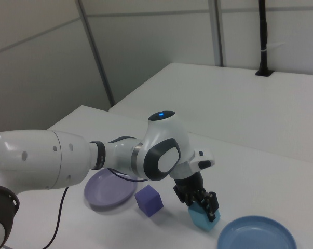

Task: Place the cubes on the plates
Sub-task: 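Carry the light-blue cube onto the light blue plate and release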

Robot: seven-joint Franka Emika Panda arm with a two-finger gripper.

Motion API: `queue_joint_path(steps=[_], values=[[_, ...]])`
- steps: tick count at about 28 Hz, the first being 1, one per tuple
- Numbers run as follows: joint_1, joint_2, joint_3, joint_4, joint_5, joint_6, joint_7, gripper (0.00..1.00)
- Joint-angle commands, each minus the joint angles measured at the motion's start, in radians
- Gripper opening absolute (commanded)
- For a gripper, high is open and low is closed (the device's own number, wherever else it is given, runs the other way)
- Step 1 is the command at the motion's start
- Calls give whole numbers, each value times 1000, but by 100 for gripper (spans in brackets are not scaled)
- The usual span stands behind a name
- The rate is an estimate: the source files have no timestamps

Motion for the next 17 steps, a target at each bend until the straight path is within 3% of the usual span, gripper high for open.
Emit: queue_joint_path(steps=[1, 6, 17], values=[[-10, -33, -9, 4, -2, 26, 10, 14], [-83, -46, -11, 42, 24, 26, -37, 14], [-277, -6, -12, 32, 38, 97, -234, 19]])
